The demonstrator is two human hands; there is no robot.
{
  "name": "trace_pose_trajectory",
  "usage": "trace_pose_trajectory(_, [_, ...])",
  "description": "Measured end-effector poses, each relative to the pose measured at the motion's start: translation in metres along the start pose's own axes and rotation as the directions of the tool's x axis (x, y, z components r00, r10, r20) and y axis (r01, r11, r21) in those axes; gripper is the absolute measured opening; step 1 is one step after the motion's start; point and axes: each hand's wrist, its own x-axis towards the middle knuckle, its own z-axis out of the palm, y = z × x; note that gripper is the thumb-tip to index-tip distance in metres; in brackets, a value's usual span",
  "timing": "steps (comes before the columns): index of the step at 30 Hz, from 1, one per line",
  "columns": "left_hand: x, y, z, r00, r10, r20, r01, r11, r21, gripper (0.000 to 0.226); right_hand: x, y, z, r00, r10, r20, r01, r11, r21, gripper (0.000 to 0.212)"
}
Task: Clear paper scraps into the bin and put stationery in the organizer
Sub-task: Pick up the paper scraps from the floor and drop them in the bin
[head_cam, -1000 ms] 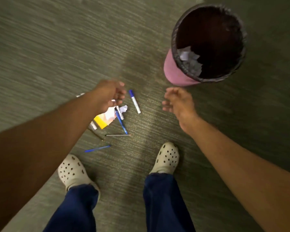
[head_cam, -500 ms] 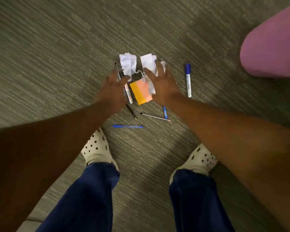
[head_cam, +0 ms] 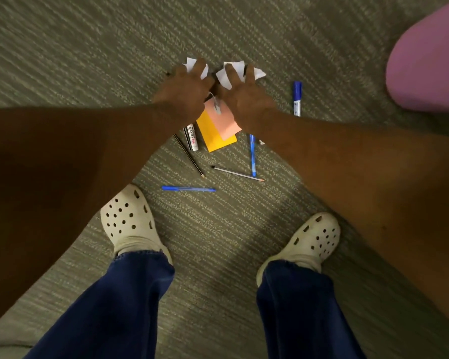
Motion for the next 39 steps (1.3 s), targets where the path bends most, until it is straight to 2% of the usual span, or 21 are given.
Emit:
trace_pose_trajectory(4, [0.011,-0.005,-0.008,0.998,0.063,-0.017,-0.064,0.993,-0.102,0.029,0.013,0.004,0.005,0.995,-0.083,-0.064,0.078,0.994,-0.072,0.054])
trace_pose_trajectory(7, [0.014,-0.005,-0.018,0.997,0.068,-0.039,-0.074,0.985,-0.156,0.029,0.015,0.009,0.002,0.984,-0.053,-0.172,0.059,0.998,0.028,0.042])
trace_pose_trajectory(10, [0.011,-0.004,-0.023,0.989,-0.090,-0.114,0.043,0.931,-0.362,0.030,0.014,0.016,-0.007,0.970,0.033,-0.239,0.016,0.980,0.197,0.035])
trace_pose_trajectory(12, [0.007,-0.004,-0.026,0.960,-0.259,-0.103,0.165,0.826,-0.540,0.026,0.008,0.020,-0.013,0.955,0.138,-0.263,-0.015,0.906,0.423,0.031])
trace_pose_trajectory(13, [0.004,-0.002,-0.028,0.942,-0.327,-0.070,0.212,0.747,-0.630,0.022,0.005,0.021,-0.017,0.939,0.217,-0.268,-0.032,0.828,0.559,0.029])
trace_pose_trajectory(14, [0.002,-0.001,-0.029,0.924,-0.380,-0.037,0.242,0.657,-0.714,0.016,0.001,0.022,-0.021,0.913,0.321,-0.251,-0.051,0.700,0.713,0.027])
trace_pose_trajectory(15, [-0.002,0.001,-0.032,0.906,-0.424,0.000,0.261,0.557,-0.788,0.011,-0.002,0.023,-0.024,0.879,0.433,-0.201,-0.052,0.506,0.861,0.024])
trace_pose_trajectory(16, [-0.006,0.003,-0.034,0.884,-0.465,0.045,0.276,0.442,-0.854,0.012,-0.007,0.025,-0.028,0.844,0.523,-0.121,-0.022,0.259,0.966,0.021])
trace_pose_trajectory(17, [-0.012,0.006,-0.038,0.863,-0.492,0.110,0.286,0.297,-0.911,0.011,-0.014,0.027,-0.032,0.820,0.573,-0.013,0.024,-0.012,1.000,0.019])
trace_pose_trajectory(19, [-0.027,0.017,-0.050,0.856,-0.445,0.263,0.269,-0.050,-0.962,0.010,-0.037,0.034,-0.042,0.815,0.544,0.202,0.116,-0.493,0.862,0.016])
trace_pose_trajectory(20, [-0.034,0.025,-0.057,0.863,-0.389,0.322,0.262,-0.200,-0.944,0.012,-0.052,0.038,-0.047,0.825,0.493,0.275,0.147,-0.658,0.738,0.016])
trace_pose_trajectory(22, [-0.045,0.046,-0.074,0.870,-0.305,0.389,0.246,-0.415,-0.876,0.012,-0.086,0.044,-0.054,0.848,0.409,0.336,0.202,-0.836,0.510,0.016])
trace_pose_trajectory(24, [-0.052,0.071,-0.095,0.863,-0.274,0.425,0.220,-0.555,-0.802,0.018,-0.126,0.048,-0.060,0.862,0.371,0.346,0.248,-0.903,0.351,0.013])
trace_pose_trajectory(26, [-0.056,0.101,-0.119,0.847,-0.263,0.462,0.213,-0.628,-0.749,0.022,-0.165,0.054,-0.067,0.861,0.370,0.349,0.295,-0.922,0.249,0.014])
trace_pose_trajectory(30, [-0.063,0.176,-0.173,0.867,-0.179,0.466,0.245,-0.661,-0.709,0.012,-0.241,0.082,-0.081,0.819,0.437,0.372,0.416,-0.898,0.142,0.016])
trace_pose_trajectory(34, [-0.065,0.246,-0.222,0.894,-0.083,0.441,0.269,-0.687,-0.674,0.014,-0.304,0.114,-0.097,0.753,0.537,0.380,0.542,-0.834,0.105,0.017])
trace_pose_trajectory(37, [-0.054,0.299,-0.266,0.888,-0.042,0.458,0.304,-0.693,-0.653,0.021,-0.344,0.158,-0.112,0.669,0.629,0.396,0.636,-0.760,0.132,0.015])
trace_pose_trajectory(39, [-0.041,0.334,-0.294,0.868,-0.020,0.496,0.367,-0.646,-0.669,0.029,-0.360,0.190,-0.120,0.602,0.677,0.424,0.671,-0.717,0.190,0.015])
